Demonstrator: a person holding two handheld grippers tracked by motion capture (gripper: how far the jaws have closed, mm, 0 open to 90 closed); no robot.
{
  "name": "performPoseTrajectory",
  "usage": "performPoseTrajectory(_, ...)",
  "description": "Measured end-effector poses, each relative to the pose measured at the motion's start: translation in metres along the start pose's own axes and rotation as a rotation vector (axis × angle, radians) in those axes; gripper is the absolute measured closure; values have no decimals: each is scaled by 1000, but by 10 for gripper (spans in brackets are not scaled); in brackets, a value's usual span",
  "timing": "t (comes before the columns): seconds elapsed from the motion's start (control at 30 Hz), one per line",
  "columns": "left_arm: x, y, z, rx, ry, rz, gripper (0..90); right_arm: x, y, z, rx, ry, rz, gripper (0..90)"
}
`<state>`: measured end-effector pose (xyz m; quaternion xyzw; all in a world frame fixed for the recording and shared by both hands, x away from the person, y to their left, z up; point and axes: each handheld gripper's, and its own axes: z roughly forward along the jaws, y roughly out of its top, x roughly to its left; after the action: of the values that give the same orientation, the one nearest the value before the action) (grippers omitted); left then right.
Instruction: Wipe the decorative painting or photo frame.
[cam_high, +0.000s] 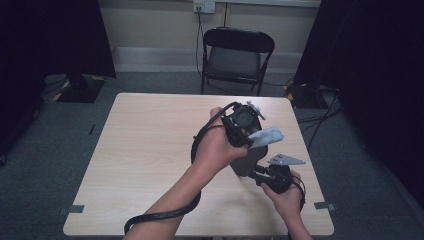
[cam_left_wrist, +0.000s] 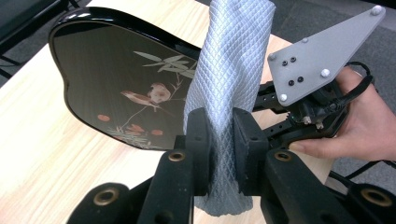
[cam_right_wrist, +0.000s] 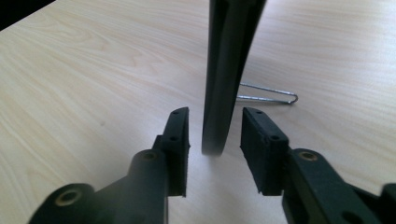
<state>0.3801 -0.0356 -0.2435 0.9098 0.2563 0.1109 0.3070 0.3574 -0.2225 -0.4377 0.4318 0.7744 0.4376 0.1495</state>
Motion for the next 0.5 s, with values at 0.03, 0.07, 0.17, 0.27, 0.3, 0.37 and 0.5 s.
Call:
performPoseTrajectory(0.03,0,0,0,-4,1,-1,784,1,0,0,-2,2,-1,685)
performPoseTrajectory(0.07,0,-1,0,-5,0,-1,784,0,1,0,-7,2,6,697)
performPoseTrajectory(0.17,0,-1,-1,-14,6,-3,784,-1,0,1,-9,12,15,781)
performPoseTrajectory(0.27,0,0,-2,-18,9,-5,785,0,-1,2,-13,7,22,789)
performPoseTrajectory(0.3,0,0,-2,-17,12,-4,784,0,-1,2,-12,3,27,795)
performPoseTrajectory(0.37,1,1,-3,-25,20,-8,784,-2,-1,1,-11,4,38,797)
performPoseTrajectory(0.5,5,2,-2,-33,24,-17,784,-3,-3,-2,3,12,34,798)
